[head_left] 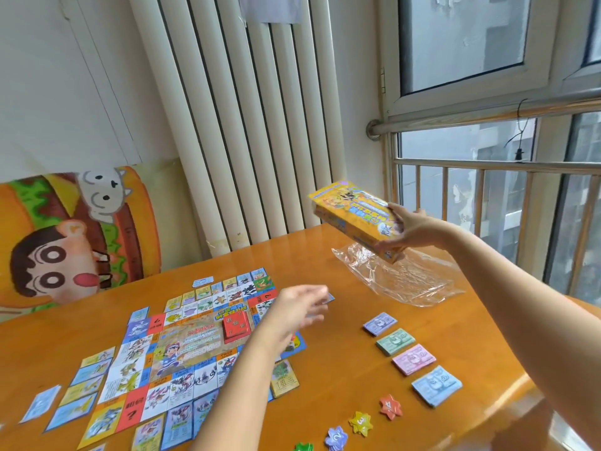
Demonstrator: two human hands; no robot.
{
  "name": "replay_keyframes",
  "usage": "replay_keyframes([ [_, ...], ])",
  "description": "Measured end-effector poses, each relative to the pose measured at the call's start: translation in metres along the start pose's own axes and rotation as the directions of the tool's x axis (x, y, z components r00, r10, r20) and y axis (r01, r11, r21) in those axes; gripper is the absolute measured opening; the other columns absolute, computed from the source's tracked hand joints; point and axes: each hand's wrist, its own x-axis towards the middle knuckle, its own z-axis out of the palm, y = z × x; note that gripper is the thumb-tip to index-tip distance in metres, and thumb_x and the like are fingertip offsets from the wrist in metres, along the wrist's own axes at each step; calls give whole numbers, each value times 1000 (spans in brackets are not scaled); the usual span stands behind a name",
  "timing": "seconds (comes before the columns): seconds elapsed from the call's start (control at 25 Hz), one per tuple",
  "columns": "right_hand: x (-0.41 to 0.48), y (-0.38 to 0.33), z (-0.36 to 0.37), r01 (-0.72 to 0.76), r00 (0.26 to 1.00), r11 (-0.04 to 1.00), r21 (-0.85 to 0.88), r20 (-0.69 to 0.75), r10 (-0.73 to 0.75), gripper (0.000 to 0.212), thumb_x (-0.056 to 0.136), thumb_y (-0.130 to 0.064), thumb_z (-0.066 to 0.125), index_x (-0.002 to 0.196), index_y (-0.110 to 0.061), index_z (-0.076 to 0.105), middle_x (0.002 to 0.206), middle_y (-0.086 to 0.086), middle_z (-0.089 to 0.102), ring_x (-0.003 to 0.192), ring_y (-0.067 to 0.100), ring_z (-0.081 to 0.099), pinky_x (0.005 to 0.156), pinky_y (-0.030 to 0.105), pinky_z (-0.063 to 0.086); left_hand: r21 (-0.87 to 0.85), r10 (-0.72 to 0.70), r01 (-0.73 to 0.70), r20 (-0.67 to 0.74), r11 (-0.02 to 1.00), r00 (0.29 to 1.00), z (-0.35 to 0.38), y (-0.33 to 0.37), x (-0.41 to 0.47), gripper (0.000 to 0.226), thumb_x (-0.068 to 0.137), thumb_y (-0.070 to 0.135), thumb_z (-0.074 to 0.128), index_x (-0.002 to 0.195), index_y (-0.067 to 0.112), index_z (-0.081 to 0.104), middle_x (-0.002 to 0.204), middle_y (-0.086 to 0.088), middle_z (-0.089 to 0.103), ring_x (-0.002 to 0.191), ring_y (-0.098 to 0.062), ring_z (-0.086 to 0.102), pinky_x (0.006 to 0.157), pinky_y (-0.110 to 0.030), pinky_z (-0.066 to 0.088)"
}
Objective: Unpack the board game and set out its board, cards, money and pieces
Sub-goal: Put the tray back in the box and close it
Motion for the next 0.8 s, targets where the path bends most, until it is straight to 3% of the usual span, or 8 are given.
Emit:
replay_keyframes([
  [0.08, -19, -21, 0, 163, 987, 986, -45, 15, -162, 124, 49, -66, 79, 148, -44, 9, 138, 13, 28, 128, 33, 35, 111, 43, 32, -296, -1, -12, -45, 955, 999, -18, 14, -9, 36, 87, 28, 62, 114, 4, 57, 109, -15, 66, 88, -24, 66, 75, -31, 57],
  [0.16, -41, -41, 7, 355, 935, 930, -92, 52, -351, 119, 55, -57, 83, 148, -46, 9, 138, 7, 26, 129, 27, 30, 111, 41, 31, -467, -20, -30, -102, 884, 995, -44, 21, -23, 56, 78, 49, 60, 111, 5, 54, 107, -15, 65, 88, -29, 67, 74, -37, 57],
  [0.28, -68, -70, 19, 535, 844, 834, -136, 137, -519, 122, 54, -53, 86, 147, -46, 8, 139, 1, 24, 130, 22, 26, 112, 38, 30, -639, -45, -31, -103, 769, 994, -96, 24, -47, 74, 73, 71, 47, 102, 4, 59, 92, -16, 66, 76, -29, 69, 68, -37, 59],
  [0.4, -84, -108, 33, 662, 749, 717, -218, 235, -619, 124, 54, -52, 87, 148, -45, 6, 139, -1, 21, 131, 21, 23, 111, 33, 27, -454, -81, 44, -63, 890, 995, -140, 33, -76, 70, 79, 70, 40, 95, 7, 69, 85, -13, 69, 68, -23, 66, 59, -26, 54],
  [0.52, -93, -154, 43, 751, 660, 612, -249, 259, -705, 126, 54, -50, 87, 148, -44, 4, 140, 0, 19, 134, 20, 18, 110, 32, 25, -237, -109, 79, -113, 968, 988, -164, 45, -106, 41, 87, 46, 51, 103, 13, 67, 95, -12, 73, 78, -24, 71, 69, -36, 56],
  [0.6, -99, -183, 50, 781, 623, 574, -246, 252, -741, 125, 55, -47, 88, 149, -43, 5, 145, 2, 15, 137, 18, 14, 111, 32, 22, -238, -106, 51, -226, 970, 968, -180, 50, -126, 23, 90, 28, 55, 101, 10, 64, 83, -11, 74, 68, -21, 72, 60, -37, 59],
  [0.72, -103, -214, 71, 824, 567, 566, -28, 72, -821, 113, 66, -38, 85, 152, -33, 12, 152, 8, 13, 143, 21, 12, 112, 27, 18, -332, -50, -112, -445, 937, 894, -205, 50, -150, 9, 93, 18, 56, 97, 12, 61, 67, -7, 72, 55, -18, 69, 43, -31, 55],
  [0.8, -111, -234, 98, 751, 638, 592, 292, -87, -765, 100, 77, -33, 77, 152, -23, 11, 151, 6, 18, 144, 20, 18, 108, 16, 17, -463, -76, -234, -558, 855, 827, -218, 47, -165, 7, 92, 15, 57, 86, 17, 59, 63, -5, 71, 51, -16, 68, 41, -29, 53],
])
